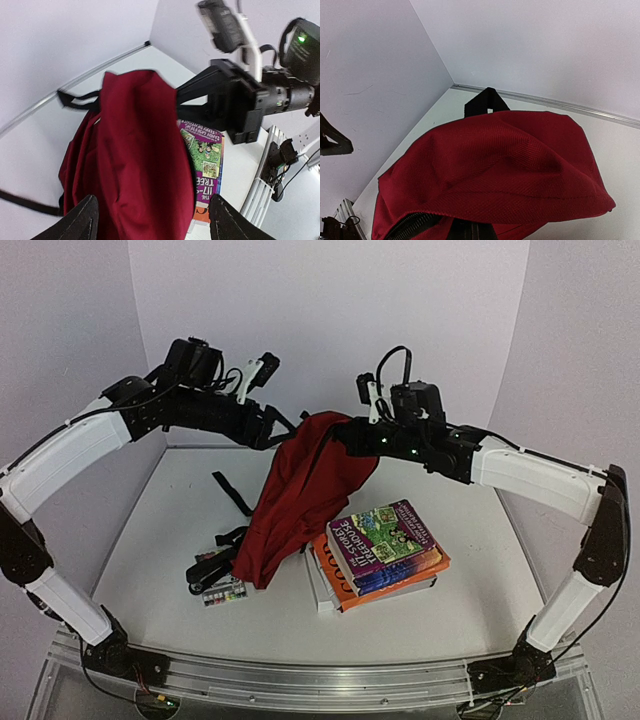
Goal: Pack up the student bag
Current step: Unzip the student bag at the center of the board.
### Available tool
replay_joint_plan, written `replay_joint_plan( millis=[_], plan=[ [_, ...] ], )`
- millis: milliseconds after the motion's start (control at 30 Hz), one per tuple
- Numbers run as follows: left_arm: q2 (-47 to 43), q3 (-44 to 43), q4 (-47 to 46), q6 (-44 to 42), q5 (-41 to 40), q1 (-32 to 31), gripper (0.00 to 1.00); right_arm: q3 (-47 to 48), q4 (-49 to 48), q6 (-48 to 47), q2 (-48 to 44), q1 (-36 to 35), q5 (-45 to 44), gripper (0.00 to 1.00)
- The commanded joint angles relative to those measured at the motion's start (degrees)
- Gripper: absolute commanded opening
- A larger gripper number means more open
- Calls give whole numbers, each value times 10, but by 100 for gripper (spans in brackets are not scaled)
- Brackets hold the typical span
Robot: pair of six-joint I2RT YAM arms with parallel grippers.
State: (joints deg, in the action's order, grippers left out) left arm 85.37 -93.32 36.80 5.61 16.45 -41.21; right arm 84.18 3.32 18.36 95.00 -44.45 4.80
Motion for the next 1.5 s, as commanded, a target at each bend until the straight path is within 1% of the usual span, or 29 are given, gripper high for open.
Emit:
replay_joint_plan(
  millis=[0,100,233,333,367,467,500,600,667,700,733,800,833,933,1100,1167,1267,1400,1467],
  plan=[
    [84,-114,35,-62,40,-45,77,-4,-28,6,-32,-4,14,0],
    [132,-166,57,-78,23,-60,80,-8,-28,6,-38,-4,11,0],
    [167,-200,64,-81,14,-67,82,-14,-28,4,-48,-4,8,0],
    [181,-211,62,-81,-9,-67,80,-19,-28,4,-54,-4,8,0],
    [184,-214,61,-81,-17,-67,78,-21,-28,4,-56,-4,8,0],
    [197,-228,59,-80,-22,-67,62,-23,-28,4,-60,-3,8,0],
    [201,-233,59,-80,-22,-67,54,-24,-32,4,-61,-3,7,0],
    [209,-243,57,-77,-27,-67,24,-27,-43,4,-64,-4,-1,0],
    [206,-242,52,-73,-48,-67,7,-31,-42,9,-69,-3,-29,0],
    [202,-240,49,-69,-65,-67,2,-32,-40,14,-70,-3,-50,0],
    [198,-239,45,-67,-86,-66,0,-35,-37,19,-72,-3,-84,0],
    [192,-246,50,-63,-104,-57,0,-35,-19,29,-74,5,-128,0],
    [191,-255,57,-62,-107,-49,0,-34,-7,36,-73,15,-136,0],
    [188,-286,74,-41,-89,-14,0,-33,6,53,-61,69,-111,0],
    [173,-331,78,-52,-90,25,0,-25,19,64,-20,135,-77,0],
    [153,-326,69,-51,-89,41,0,-29,19,73,-4,157,-59,0],
    [114,-282,39,-36,-79,77,0,-39,18,80,19,169,-53,0],
    [50,-145,-15,-2,-45,141,0,-57,17,91,45,173,-53,0],
    [27,-82,-32,9,-39,162,0,-62,15,96,55,173,-42,0]
  ],
)
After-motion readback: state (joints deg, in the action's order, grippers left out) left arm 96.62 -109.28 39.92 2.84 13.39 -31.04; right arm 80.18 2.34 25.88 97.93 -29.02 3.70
